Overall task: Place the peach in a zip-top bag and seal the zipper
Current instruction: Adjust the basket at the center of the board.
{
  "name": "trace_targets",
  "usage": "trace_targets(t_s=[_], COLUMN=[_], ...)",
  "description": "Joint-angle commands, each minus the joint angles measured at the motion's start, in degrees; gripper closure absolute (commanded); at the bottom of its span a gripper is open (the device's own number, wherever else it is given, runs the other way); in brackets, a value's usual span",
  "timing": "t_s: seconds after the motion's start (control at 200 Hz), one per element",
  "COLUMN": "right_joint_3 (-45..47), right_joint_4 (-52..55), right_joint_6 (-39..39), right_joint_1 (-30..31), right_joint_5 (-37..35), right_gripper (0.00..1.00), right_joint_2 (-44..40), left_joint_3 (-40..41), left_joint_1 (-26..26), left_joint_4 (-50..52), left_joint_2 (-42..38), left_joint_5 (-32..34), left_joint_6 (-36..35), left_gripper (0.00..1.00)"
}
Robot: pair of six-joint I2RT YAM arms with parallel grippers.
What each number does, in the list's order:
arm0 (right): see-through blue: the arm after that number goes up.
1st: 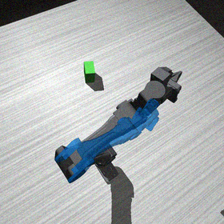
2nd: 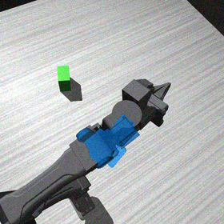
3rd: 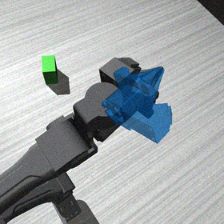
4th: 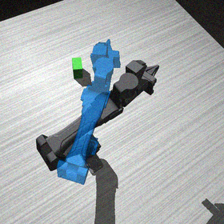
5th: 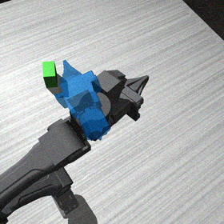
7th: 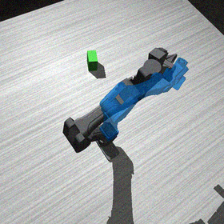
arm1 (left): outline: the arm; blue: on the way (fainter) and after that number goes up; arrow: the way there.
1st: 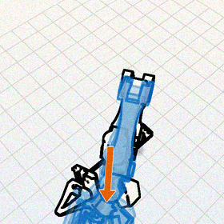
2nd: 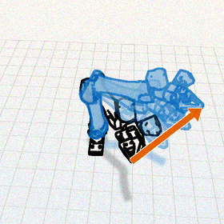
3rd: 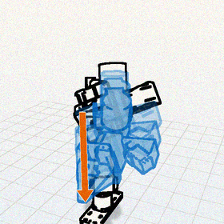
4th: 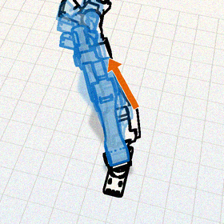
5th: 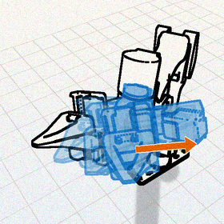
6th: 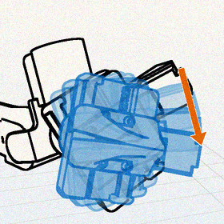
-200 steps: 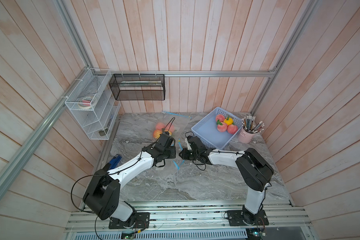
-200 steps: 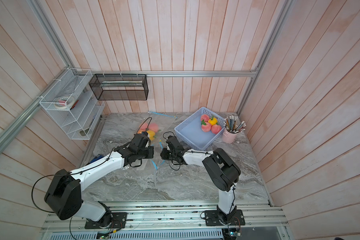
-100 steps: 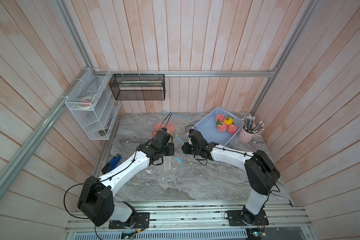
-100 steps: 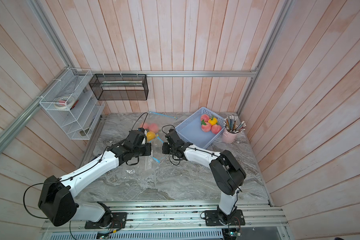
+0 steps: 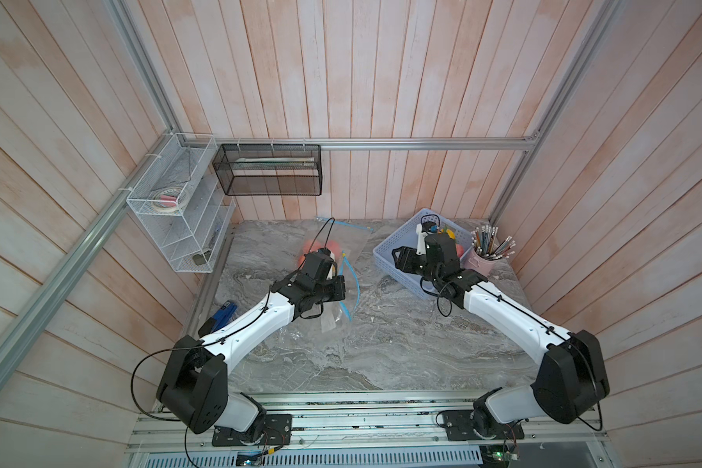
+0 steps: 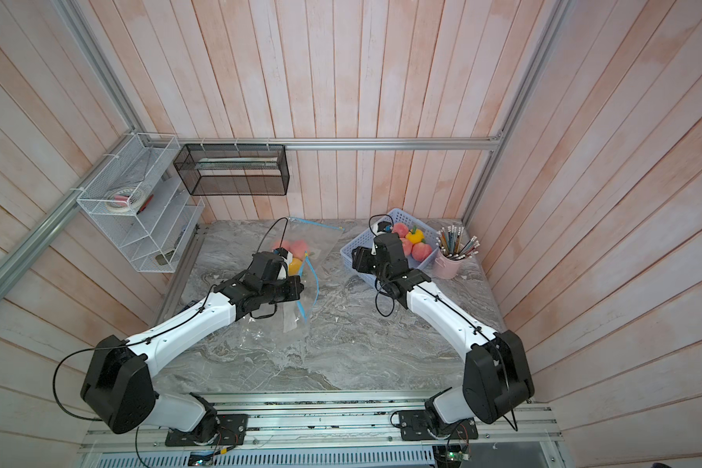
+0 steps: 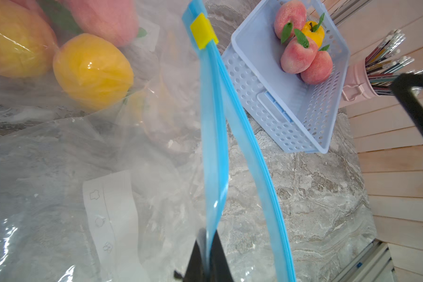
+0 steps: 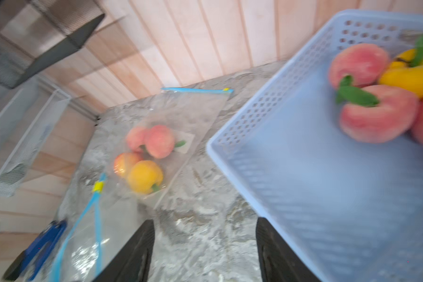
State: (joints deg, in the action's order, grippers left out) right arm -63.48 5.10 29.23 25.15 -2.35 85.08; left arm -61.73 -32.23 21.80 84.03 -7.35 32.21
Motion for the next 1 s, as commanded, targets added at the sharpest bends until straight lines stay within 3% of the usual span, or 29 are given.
trace_targets(t_s=[0.0,0.23,0.395,0.785,0.895,0.995], right_joint_3=[-0.6,-6.8,-12.1,-16.7,-17.2,-17.4], right_joint_4=[7.1,11.2,15.5,14.1,12.8,11.7], right_joint_6=[-4.4,-6.9,-9.5,-12.6,-11.7,-9.8], right_joint_1=[-3.9,-7.9,-7.8,-3.2,-2.9,-3.8], right_joint_5=[-4.3,-8.2,-1.6,11.6,11.8,7.8], right_gripper=[0.37,0.34,0.36,0.37,0.37,0.37], right_joint_2=[5.6,15.3,21.5,25.7,26.1,25.7], left_joint_3=[1.0,1.3,1.6,1.9,2.2,2.5], left_joint_1=[0.3,0.3,0.3,0.3,0.3,0.3], left_joint_4=[-2.3,-2.7,-2.9,-3.1,-3.2,-3.2], left_joint_2=[0.5,0.3,0.3,0.4,0.5,0.3], left_joint_5=[-1.9,-2.7,-3.0,-2.8,-2.9,-3.0], left_joint_6=[0.5,0.7,0.7,0.5,0.5,0.6], left_gripper=[0.99,0.99,0.99,0.99,0.99,0.99])
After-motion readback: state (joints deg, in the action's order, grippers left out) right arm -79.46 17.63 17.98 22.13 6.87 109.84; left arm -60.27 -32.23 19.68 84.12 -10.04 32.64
